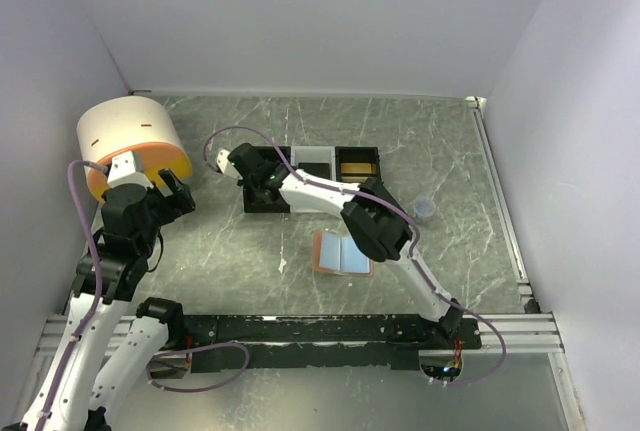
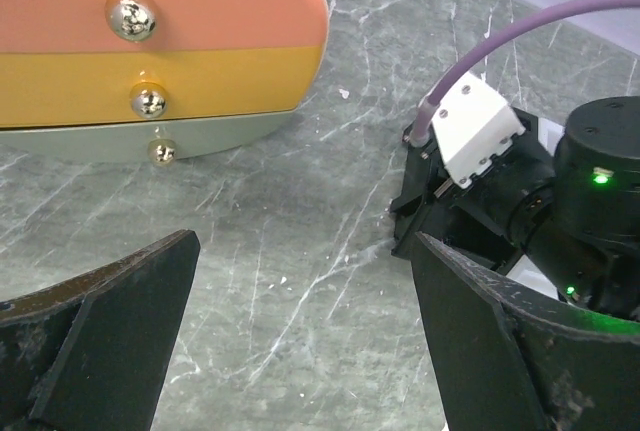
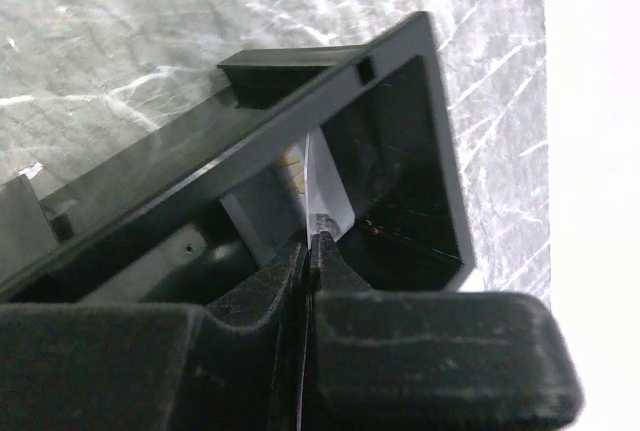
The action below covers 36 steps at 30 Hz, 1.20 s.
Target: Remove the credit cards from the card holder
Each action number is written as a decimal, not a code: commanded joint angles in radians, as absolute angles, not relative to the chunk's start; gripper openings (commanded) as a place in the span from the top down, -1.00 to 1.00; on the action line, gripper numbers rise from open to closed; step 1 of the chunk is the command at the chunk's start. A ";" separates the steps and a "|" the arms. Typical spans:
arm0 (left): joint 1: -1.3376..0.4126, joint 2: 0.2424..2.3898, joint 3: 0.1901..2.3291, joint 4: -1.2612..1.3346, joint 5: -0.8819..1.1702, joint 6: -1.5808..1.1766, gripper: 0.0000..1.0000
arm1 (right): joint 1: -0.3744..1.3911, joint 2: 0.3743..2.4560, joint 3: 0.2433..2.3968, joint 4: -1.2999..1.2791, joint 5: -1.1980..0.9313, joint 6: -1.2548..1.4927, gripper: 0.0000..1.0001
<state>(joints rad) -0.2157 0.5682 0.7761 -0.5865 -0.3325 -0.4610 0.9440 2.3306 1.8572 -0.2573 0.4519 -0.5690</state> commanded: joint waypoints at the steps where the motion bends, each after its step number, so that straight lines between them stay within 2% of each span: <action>1: -0.209 0.572 0.771 -0.592 -0.344 -0.464 -0.97 | 0.946 2.365 1.863 -0.229 0.469 -0.639 0.94; 7: -0.209 0.584 0.774 -0.597 -0.331 -0.462 -0.97 | 0.951 2.380 1.873 -0.245 0.496 -0.665 0.78; 13: -0.209 0.579 0.772 -0.598 -0.331 -0.462 -0.96 | 0.944 2.366 1.829 -0.212 0.477 -0.689 0.38; 18: -0.209 0.578 0.770 -0.598 -0.333 -0.460 -0.96 | 0.938 2.369 1.833 -0.221 0.469 -0.692 0.30; 22: -0.209 0.586 0.772 -0.600 -0.328 -0.460 -0.96 | 0.929 2.375 1.845 -0.236 0.470 -0.684 0.06; 36: -0.209 0.607 0.773 -0.603 -0.308 -0.457 -0.95 | 0.910 2.314 1.879 -0.308 0.341 -0.554 -0.21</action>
<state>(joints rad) -0.2157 0.6037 0.7761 -0.5964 -0.3283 -0.4610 0.9051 2.3573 1.8503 -0.2646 0.3935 -0.5976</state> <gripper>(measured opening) 0.979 0.587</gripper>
